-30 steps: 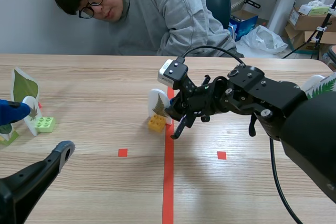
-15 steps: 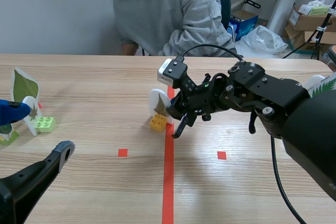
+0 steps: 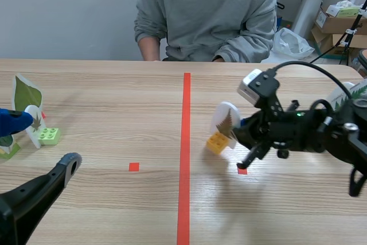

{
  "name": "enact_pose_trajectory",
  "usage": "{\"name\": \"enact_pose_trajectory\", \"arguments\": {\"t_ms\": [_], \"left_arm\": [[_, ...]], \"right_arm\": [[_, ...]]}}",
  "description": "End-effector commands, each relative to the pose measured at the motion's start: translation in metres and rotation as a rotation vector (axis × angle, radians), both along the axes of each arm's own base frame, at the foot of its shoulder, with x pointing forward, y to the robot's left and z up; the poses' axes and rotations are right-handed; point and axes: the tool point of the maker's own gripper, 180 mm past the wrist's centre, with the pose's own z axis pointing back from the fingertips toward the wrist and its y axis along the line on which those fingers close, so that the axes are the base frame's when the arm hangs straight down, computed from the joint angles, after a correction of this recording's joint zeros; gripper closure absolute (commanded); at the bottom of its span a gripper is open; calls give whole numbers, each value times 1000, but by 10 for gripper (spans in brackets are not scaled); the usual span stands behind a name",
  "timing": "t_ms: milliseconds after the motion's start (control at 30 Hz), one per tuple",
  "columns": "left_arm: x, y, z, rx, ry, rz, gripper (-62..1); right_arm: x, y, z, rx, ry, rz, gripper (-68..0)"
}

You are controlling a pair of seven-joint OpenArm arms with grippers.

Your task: Do the leaf sorting experiment

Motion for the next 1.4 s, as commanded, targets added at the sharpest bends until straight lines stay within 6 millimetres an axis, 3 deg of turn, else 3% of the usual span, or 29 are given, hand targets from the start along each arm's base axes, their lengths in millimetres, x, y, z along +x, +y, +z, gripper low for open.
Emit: {"name": "enact_pose_trajectory", "arguments": {"t_ms": [0,333,600,700,900,1067,1267,1367], "left_arm": [[1,-1,3,-17,-10,1,-482],[1,-1,3,-17,-9,1,-482],[1,-1,3,-17,-9,1,-482],[1,-1,3,-17,-9,1,-482],[1,-1,3,-17,-8,1,-482],[1,-1,3,-17,-8,1,-482],[1,-1,3,-17,-8,1,-482],[1,-1,3,-17,-8,1,-482]], "right_arm": [[-1,-14,5,6,-12,-48,-35],[-38,-97,9,-20,0,-291,-35],[-24,-158,21,-70,-95,-551,-35],[-19,-165,17,-59,-98,-580,-35],[-14,-172,-12,-56,-33,-631,-37],[-15,-172,-15,-52,-24,-637,-41],[-17,-173,-18,-60,-9,-638,-175],[-18,-173,-19,-63,-3,-639,-291]]}}
